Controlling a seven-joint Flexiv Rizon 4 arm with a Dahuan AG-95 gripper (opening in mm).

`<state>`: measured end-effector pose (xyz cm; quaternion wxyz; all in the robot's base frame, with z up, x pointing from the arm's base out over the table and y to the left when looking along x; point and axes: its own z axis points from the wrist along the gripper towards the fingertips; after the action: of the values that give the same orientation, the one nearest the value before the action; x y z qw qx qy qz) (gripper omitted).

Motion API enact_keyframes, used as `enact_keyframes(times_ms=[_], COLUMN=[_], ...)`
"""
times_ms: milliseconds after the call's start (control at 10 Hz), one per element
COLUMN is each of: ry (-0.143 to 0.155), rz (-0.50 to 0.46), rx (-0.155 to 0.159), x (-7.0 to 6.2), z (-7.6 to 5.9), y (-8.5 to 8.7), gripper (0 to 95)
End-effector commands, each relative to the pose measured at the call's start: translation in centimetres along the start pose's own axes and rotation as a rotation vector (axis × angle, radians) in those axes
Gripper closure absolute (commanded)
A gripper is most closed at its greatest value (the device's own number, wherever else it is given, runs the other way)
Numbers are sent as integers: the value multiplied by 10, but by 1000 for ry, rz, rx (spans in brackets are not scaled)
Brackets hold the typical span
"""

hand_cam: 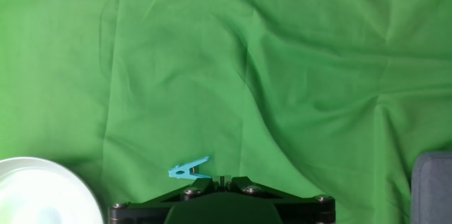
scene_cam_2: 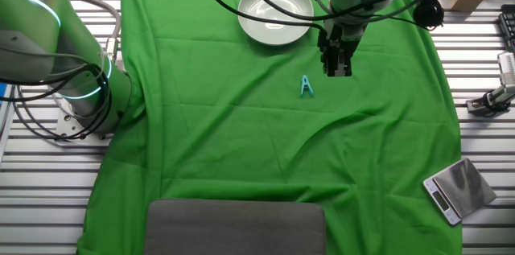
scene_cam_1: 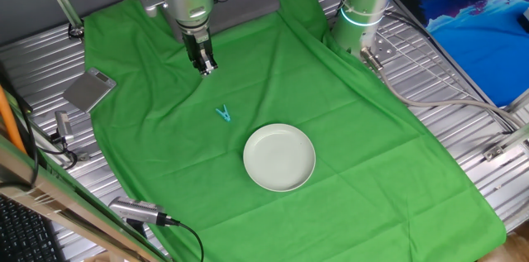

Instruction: Use a clamp

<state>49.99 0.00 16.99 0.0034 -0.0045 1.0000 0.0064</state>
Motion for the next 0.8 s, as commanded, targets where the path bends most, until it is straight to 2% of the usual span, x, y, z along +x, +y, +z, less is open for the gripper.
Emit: enact_keyframes(times_ms=[100, 200, 300, 800], ry=[0, 0, 0, 0], rz=[0, 0, -40, -48], rx=[0, 0, 0, 0], x=[0, 0, 0, 0], z=[0, 0, 0, 0], y=[0, 0, 0, 0], gripper=[950, 950, 950, 950])
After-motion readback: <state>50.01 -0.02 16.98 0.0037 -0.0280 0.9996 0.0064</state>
